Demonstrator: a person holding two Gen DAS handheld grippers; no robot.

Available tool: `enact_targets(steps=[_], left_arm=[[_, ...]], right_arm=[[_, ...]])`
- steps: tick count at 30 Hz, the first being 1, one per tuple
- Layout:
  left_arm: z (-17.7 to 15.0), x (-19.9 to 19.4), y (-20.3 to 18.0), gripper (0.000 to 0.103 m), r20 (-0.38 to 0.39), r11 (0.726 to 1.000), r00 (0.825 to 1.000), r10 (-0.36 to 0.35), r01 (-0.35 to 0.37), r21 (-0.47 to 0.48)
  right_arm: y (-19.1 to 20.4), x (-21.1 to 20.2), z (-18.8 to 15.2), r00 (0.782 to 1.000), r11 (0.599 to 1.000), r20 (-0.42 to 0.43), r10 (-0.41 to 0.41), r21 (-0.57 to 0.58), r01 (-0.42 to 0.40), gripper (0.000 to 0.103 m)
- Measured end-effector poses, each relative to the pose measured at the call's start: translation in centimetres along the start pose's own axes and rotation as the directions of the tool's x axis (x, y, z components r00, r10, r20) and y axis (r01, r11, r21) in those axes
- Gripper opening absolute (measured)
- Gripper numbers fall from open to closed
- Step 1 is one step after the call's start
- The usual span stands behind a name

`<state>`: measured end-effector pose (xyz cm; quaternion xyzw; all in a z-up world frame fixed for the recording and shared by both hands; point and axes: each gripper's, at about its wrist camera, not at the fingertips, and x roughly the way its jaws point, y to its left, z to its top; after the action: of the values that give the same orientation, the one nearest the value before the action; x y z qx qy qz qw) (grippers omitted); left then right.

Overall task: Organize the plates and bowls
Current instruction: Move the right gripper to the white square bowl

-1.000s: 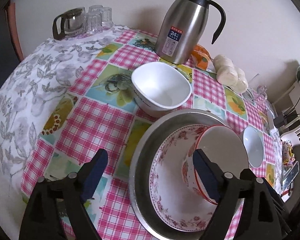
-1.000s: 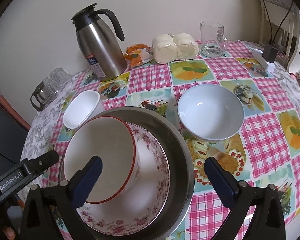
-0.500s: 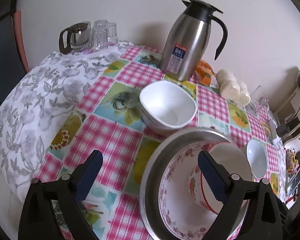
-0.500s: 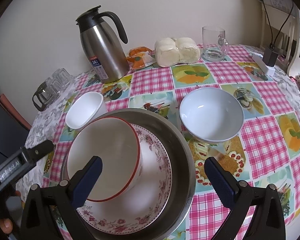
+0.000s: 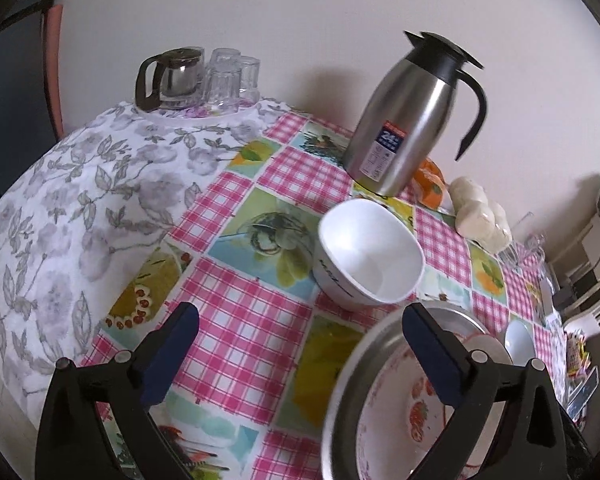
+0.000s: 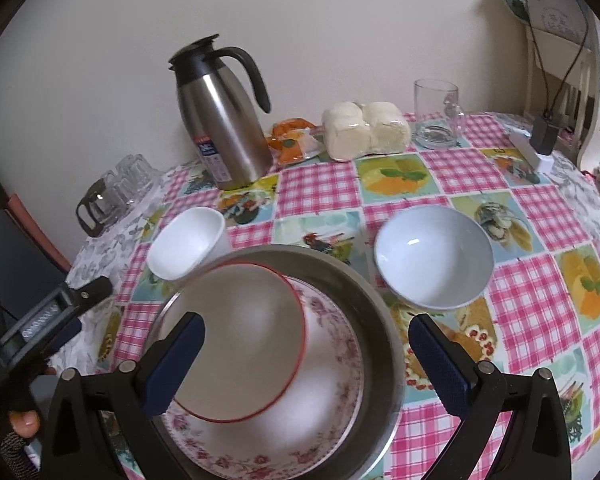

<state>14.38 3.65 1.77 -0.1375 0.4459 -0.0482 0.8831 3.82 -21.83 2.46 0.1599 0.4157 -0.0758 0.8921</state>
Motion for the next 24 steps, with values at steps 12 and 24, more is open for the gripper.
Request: enact_targets(steps=[12, 24], left_arm=[[3.0, 0.2, 0.7, 0.101, 0.023, 0.993, 0.999, -0.035, 0.033, 0.110], [6.6, 2.6, 0.1, 0.101, -0.029, 0.950, 0.999, -0.026, 0.034, 0.312]], right_arm=[[3.5, -0.6, 3.2, 1.000, 0.994, -0.032, 0.001, -0.112, -0.005, 0.103], [9.5, 2.4, 7.8, 0.995, 0.958, -0.078, -0.062, -0.286, 0.037, 0.103]])
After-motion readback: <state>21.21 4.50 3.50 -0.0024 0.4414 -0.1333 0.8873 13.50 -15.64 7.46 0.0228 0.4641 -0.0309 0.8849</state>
